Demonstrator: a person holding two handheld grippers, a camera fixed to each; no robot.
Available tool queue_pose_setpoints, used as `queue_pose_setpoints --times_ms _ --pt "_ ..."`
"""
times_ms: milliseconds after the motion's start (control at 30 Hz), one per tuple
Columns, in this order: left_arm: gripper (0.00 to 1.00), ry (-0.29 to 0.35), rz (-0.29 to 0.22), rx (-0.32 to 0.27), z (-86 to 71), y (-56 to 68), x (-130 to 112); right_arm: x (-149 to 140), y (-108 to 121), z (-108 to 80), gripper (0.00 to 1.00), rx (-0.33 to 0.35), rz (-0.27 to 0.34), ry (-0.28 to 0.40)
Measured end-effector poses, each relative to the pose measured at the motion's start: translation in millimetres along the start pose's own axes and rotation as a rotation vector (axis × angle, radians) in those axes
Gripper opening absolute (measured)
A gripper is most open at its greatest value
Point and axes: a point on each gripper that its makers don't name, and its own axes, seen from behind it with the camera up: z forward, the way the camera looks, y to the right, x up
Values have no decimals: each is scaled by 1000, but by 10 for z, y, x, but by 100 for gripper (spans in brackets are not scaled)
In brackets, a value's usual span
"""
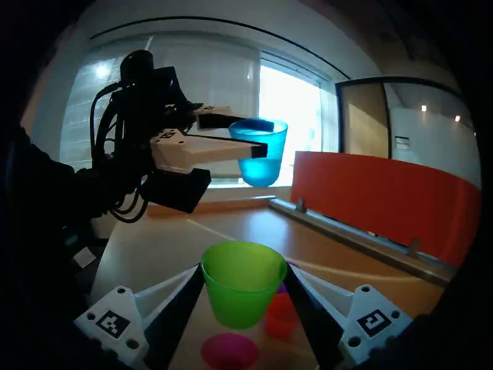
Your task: Pour water
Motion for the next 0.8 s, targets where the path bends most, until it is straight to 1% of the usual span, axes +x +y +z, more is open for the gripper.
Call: queue_pose_setpoints --times_ms 267,467,800 --pt "88 -5 64 -1 10 13 49 -14 -9 -9 92 4 -9 -2" --pt "87 -2 103 -6 11 50 79 -24 -26 -14 93 8 -19 -6" --pt "88 -1 167 3 17 66 136 -28 -18 -13 92 12 -21 -8"
